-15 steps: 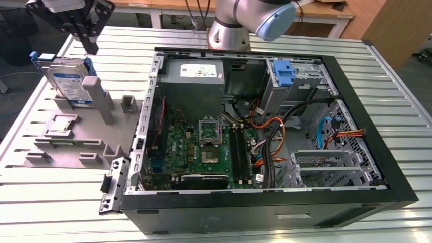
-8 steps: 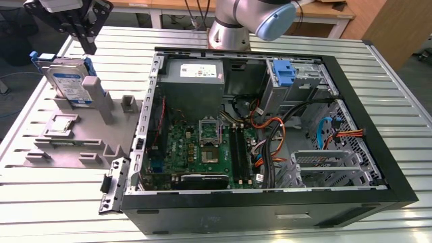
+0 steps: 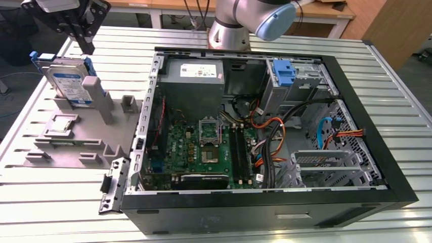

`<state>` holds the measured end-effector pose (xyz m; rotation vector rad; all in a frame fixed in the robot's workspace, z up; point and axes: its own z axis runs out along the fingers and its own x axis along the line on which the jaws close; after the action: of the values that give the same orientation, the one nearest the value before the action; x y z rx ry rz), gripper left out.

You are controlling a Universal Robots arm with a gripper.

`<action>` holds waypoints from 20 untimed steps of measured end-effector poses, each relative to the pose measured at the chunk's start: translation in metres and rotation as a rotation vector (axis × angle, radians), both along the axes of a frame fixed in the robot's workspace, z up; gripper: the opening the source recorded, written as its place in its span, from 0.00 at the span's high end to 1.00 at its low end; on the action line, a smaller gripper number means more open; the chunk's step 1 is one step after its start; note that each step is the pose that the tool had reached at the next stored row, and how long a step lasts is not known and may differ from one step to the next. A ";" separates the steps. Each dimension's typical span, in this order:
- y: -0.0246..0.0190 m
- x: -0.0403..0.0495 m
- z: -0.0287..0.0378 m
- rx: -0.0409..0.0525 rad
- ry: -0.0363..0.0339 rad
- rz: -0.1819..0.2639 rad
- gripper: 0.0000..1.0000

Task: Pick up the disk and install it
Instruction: 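Reach for the disk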

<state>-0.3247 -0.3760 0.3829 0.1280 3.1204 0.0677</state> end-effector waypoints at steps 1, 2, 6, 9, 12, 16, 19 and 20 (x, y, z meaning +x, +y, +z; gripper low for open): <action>0.0000 -0.0003 0.0000 0.0000 0.0000 0.000 0.90; 0.0000 -0.0007 -0.0001 0.0000 0.0001 0.000 0.90; 0.0000 -0.0022 -0.0002 -0.0001 0.0002 0.000 0.90; 0.0000 -0.0035 -0.0003 -0.0001 0.0001 0.000 0.90; 0.0000 -0.0046 -0.0004 0.0000 0.0001 0.000 0.90; 0.0000 -0.0055 -0.0006 0.0000 0.0001 0.000 0.90; 0.0009 -0.0058 -0.0008 -0.0001 0.0000 0.000 0.90; 0.0013 -0.0060 -0.0010 0.0000 0.0000 0.000 0.90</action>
<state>-0.3307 -0.3747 0.3819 0.1282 3.1204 0.0677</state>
